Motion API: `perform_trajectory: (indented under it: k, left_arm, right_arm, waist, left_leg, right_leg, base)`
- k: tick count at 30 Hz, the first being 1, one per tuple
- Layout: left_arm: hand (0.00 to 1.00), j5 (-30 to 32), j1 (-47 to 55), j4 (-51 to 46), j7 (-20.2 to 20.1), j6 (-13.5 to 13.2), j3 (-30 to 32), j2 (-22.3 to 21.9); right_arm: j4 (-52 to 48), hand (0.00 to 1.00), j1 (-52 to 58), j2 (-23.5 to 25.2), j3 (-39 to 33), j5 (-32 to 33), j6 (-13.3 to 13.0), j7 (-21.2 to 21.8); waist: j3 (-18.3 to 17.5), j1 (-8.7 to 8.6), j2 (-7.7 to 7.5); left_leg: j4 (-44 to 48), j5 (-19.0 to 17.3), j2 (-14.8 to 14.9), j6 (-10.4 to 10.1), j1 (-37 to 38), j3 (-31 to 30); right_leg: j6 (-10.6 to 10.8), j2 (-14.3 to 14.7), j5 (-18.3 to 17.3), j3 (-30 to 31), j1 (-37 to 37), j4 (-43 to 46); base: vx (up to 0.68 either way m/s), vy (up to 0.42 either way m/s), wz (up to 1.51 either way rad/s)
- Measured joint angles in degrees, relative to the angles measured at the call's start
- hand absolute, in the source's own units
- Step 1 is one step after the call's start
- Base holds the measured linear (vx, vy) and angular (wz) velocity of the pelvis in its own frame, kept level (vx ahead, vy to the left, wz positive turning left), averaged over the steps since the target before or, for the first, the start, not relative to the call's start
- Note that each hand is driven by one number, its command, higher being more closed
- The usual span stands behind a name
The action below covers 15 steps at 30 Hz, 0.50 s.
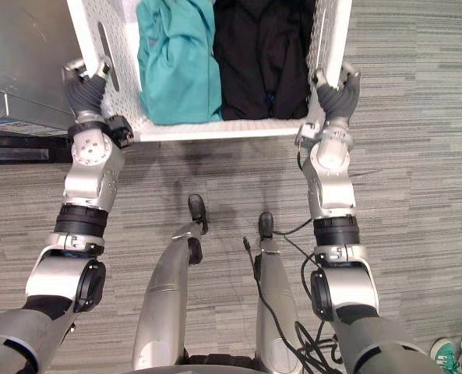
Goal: Pick up the laundry basket with both hands and put the clothes into the washing machine.
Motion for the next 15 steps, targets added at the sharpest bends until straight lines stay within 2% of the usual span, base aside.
perform_trajectory:
  k: [7,10,15]
  left_arm:
    - [0.00,0.0,-0.7,1.5,-1.5,0.5,-0.8,-1.3]
    - [0.00,0.0,-0.5,1.5,-1.7,0.6,-0.7,-2.0]
    - [0.00,0.0,0.9,-0.9,-2.5,0.6,-0.7,-2.8]
  right_arm:
    - [2.2,0.00,-3.2,1.9,-0.5,3.3,-0.3,-0.1]
    - [2.4,0.00,-2.4,2.8,-1.1,3.8,-0.3,-0.1]
    - [1.5,0.00,2.1,3.8,-2.7,4.7,-2.0,-0.3]
  waist:
    - [0.0,0.24,0.00]
    - [0.0,0.59,0.00]
    - [0.0,1.09,-0.01]
  left_leg:
    - [-0.5,0.5,0.1,-0.8,0.9,-0.8]
    - [-1.9,1.3,-0.1,-1.9,2.0,-0.6]
    - [-3.8,2.3,-0.1,-1.7,2.9,-0.1]
  right_leg:
    - [-1.4,-0.1,-0.9,-2.0,0.2,2.7]
    - [-2.2,-0.6,-1.4,-2.5,0.2,3.6]
    - [-2.2,-0.6,-2.3,-2.8,0.4,3.5]
  base:
    - [0.03,-0.021,0.12]
    - [-0.01,-0.030,0.06]
    - [-0.03,-0.049,0.01]
